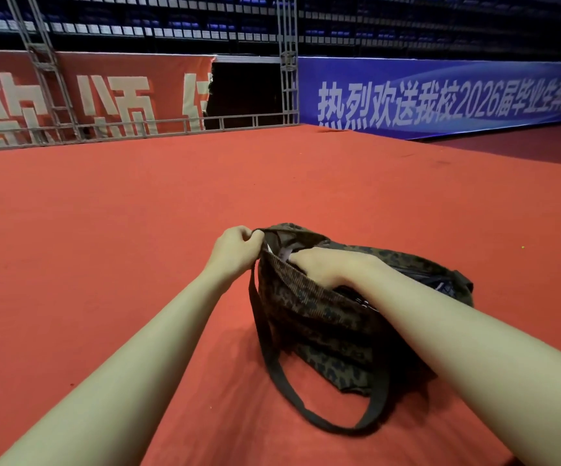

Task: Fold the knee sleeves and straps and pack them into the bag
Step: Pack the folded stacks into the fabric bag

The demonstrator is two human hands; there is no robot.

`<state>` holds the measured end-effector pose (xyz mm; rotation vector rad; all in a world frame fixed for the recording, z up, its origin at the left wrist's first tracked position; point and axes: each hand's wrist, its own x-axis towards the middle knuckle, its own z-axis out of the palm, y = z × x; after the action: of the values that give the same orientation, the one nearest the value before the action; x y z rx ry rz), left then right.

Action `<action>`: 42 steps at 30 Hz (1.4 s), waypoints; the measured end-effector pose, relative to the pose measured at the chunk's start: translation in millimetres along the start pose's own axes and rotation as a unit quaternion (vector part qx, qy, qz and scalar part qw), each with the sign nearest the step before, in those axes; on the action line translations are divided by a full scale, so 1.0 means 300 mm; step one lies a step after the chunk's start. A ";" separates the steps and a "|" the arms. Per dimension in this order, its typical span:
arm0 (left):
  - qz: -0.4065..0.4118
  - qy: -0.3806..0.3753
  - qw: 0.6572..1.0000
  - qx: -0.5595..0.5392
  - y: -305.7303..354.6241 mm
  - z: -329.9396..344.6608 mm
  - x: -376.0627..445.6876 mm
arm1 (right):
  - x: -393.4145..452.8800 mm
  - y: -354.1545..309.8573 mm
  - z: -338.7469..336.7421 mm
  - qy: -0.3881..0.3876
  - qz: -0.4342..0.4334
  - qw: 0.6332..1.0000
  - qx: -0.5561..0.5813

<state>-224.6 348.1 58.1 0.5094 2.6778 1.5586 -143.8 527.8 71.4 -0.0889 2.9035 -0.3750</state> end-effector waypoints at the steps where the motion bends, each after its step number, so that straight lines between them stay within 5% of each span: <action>1: 0.004 -0.010 1.000 0.007 0.003 0.002 0.000 | -0.008 0.012 -0.010 0.035 -0.008 0.998 0.057; 4: 0.023 -0.046 0.999 0.006 0.010 0.006 -0.005 | 0.007 0.069 0.012 0.116 -0.008 0.965 0.236; 7: 0.142 -0.062 0.978 0.137 0.023 0.013 -0.005 | 0.025 0.078 0.024 0.136 -0.021 0.916 0.378; 10: 0.279 -0.059 0.898 0.334 0.042 0.040 0.005 | 0.033 0.066 0.022 0.156 -0.041 0.837 0.523; 13: 0.339 -0.032 0.846 0.410 0.086 0.055 0.002 | 0.032 0.069 0.001 0.139 -0.041 0.785 0.603; 19: 0.292 -0.033 0.905 0.308 0.163 0.050 0.071 | 0.056 0.107 0.011 0.116 -0.012 0.751 0.650; 30: 0.135 -0.018 0.990 0.035 0.169 0.024 0.165 | 0.059 0.061 -0.027 0.183 0.039 0.867 0.463; 42: 0.009 -0.022 0.990 -0.139 0.148 0.025 0.262 | -0.004 0.121 -0.090 0.196 0.142 0.923 0.300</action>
<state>-285.7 396.5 104.6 0.5487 2.3739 1.8609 -149.6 569.5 87.8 0.5551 2.9452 -1.3273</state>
